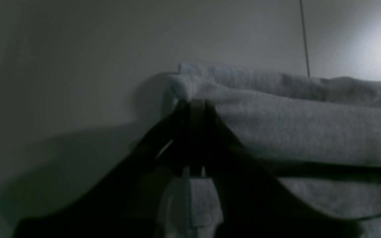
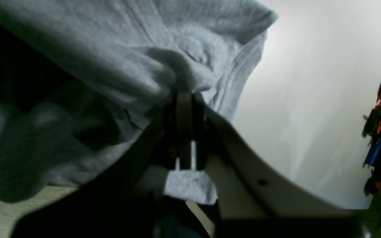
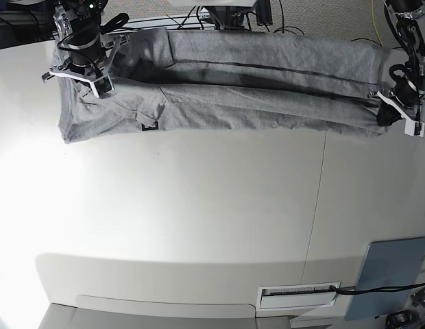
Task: Fold the T-shirt properly
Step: 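Lay the second fold down and smooth it with both grippers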
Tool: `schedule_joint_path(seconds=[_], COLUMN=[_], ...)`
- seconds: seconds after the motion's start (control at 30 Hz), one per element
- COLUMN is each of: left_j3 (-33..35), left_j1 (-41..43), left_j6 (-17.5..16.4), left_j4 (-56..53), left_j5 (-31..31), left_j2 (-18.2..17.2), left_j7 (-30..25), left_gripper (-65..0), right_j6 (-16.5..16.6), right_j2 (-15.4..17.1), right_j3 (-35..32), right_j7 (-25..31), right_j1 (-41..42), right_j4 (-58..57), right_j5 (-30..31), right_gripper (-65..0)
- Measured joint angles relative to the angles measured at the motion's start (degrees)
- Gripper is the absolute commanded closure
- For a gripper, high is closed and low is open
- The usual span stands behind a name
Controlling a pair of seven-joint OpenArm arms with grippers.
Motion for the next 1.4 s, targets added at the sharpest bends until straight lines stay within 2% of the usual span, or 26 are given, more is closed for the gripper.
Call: schedule_joint_path(seconds=[0.13, 0.47, 0.63, 0.67, 0.73, 0.83, 0.93, 1.07, 1.23, 1.3, 1.4], left_j3=[0.0, 0.0, 0.0, 0.0, 0.0, 0.0, 0.0, 0.0, 0.0, 0.0, 0.0], left_j1=[0.0, 0.0, 0.0, 0.0, 0.1, 0.0, 0.1, 0.1, 0.0, 0.0, 0.1], left_j6=[0.0, 0.0, -0.2, -0.2, -0.2, -0.2, -0.2, -0.1, 0.0, 0.0, -1.4], left_j4=[0.0, 0.0, 0.0, 0.0, 0.0, 0.0, 0.0, 0.0, 0.0, 0.0, 0.0], left_j5=[0.0, 0.0, -0.2, -0.2, -0.2, -0.2, 0.0, 0.0, 0.0, -0.1, -4.2], left_j2=[0.0, -0.2, -1.3, -1.3, -1.2, -1.2, -1.3, -1.3, -1.3, -1.3, -1.3], left_j7=[1.1, 6.2, 6.4, 6.4, 6.5, 6.5, 6.5, 6.5, 6.4, 6.7, 11.3], left_gripper=[0.0, 0.0, 0.0, 0.0, -0.6, -5.0, -7.2, -12.3, -27.7, -29.7, -29.6], right_j6=[0.0, 0.2, 0.2, 0.5, 3.4, 7.5, 9.3, 9.0, 8.9, 8.9, 7.8], right_j2=[0.0, 0.1, 0.1, 0.1, 0.1, 0.2, 0.2, 0.2, 0.2, 0.2, 0.2], right_j3=[0.0, 0.0, 0.0, 0.0, 0.0, 0.0, 0.0, 0.0, 0.0, 0.0, 0.0], right_j7=[-1.1, -2.4, -2.6, -2.6, -2.5, -2.8, -2.7, -3.0, -2.7, -2.1, -1.6], right_j1=[0.0, 0.0, 0.0, 0.0, 0.0, 0.0, 0.0, 0.0, 0.7, 1.7, 3.6], right_j4=[0.0, 0.0, 0.0, 0.0, 0.0, 0.0, 0.0, 0.0, 0.0, 0.0, 0.0], right_j5=[-3.1, -3.2, -3.2, -3.2, -3.4, -2.7, -1.2, -1.2, -1.2, -1.2, -1.2], right_gripper=[0.0, 0.0, 0.0, 0.0, -4.7, -12.7, -17.5, -17.5, -17.5, -17.5, -17.5])
